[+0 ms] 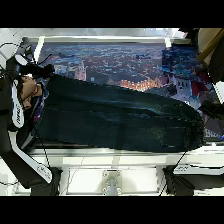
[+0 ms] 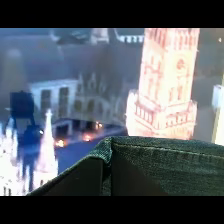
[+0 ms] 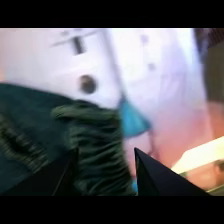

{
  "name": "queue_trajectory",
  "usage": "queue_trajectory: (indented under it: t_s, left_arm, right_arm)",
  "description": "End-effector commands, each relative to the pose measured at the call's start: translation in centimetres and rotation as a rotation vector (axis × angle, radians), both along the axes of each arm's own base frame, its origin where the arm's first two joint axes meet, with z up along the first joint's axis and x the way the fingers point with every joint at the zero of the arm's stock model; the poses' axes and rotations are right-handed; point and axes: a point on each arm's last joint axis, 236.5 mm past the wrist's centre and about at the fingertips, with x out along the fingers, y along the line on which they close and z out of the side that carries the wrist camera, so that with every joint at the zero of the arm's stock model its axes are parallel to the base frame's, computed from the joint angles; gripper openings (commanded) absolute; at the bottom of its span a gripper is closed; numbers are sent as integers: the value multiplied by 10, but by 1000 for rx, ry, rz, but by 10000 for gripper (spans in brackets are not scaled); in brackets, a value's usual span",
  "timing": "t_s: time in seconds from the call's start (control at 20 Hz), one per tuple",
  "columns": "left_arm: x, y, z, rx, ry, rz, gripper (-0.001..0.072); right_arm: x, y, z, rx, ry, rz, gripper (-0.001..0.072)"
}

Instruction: Fold the clothes and pants, and hang the long-sleeved shirts on hangers.

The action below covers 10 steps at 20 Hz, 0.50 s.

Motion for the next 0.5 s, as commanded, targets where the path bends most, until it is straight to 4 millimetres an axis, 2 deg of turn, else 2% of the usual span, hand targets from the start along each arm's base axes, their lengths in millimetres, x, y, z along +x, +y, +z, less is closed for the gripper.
queue_trajectory:
  t_s: [0.0, 0.1, 0.25, 0.45]
  left_arm:
    - [-2, 0, 2, -9, 6, 12, 13]
    - [-2, 0, 2, -13, 8, 19, 13]
    - [-2, 0, 2, -13, 8, 19, 13]
    - [-2, 0, 2, -13, 8, 19, 13]
  right_arm:
    - [3, -11, -24, 7, 6, -34, 396]
    - [10, -6, -30, 50, -10, -45, 396]
    - [26, 24, -33, 189, -69, 7, 396]
    - [27, 51, -50, 300, -41, 42, 381]
